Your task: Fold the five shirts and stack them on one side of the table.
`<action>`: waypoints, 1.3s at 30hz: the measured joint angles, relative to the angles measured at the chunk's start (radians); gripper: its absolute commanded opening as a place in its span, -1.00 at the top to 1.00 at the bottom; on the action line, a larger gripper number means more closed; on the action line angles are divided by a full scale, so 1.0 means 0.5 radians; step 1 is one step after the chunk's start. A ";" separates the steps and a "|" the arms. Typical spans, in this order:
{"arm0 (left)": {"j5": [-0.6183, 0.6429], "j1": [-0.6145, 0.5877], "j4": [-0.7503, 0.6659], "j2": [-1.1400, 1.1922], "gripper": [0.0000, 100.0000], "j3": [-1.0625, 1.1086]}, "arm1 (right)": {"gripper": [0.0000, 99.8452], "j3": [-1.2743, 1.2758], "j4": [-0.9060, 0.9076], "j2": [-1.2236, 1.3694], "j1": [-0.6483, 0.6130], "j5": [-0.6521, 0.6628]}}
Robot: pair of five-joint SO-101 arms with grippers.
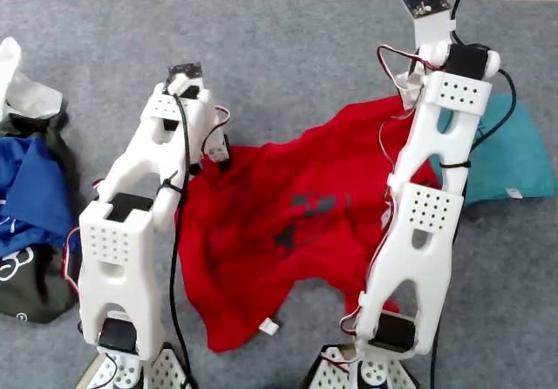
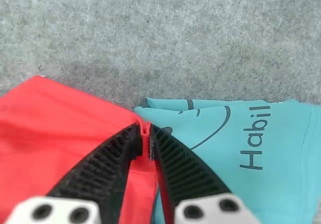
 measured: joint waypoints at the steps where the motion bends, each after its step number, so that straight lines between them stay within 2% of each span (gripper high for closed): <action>1: 0.000 -0.028 -0.025 0.003 0.60 -0.025 | 0.97 0.000 0.000 0.000 0.000 0.000; 5: -0.055 -0.193 -0.098 0.018 0.47 -0.166 | 0.97 0.000 0.000 0.000 0.000 0.000; 9: -0.203 -0.338 -0.107 0.021 0.44 -0.316 | 0.97 0.000 0.000 0.000 0.000 0.000; 16: -0.399 -0.362 -0.003 0.021 0.45 -0.522 | 0.97 0.000 0.000 0.000 0.000 0.000; 20: -0.414 -0.359 0.114 0.021 0.45 -0.752 | 0.97 0.000 0.000 0.000 0.000 0.000; 22: -0.328 -0.356 0.123 0.021 0.45 -0.862 | 0.97 0.000 0.000 0.000 0.000 0.000; 31: 0.427 -0.178 0.123 0.276 0.45 -0.954 | 0.97 0.000 0.000 0.000 0.000 0.000; 39: 0.614 -0.132 0.126 0.638 0.45 -1.117 | 0.97 0.000 0.000 0.006 0.000 0.000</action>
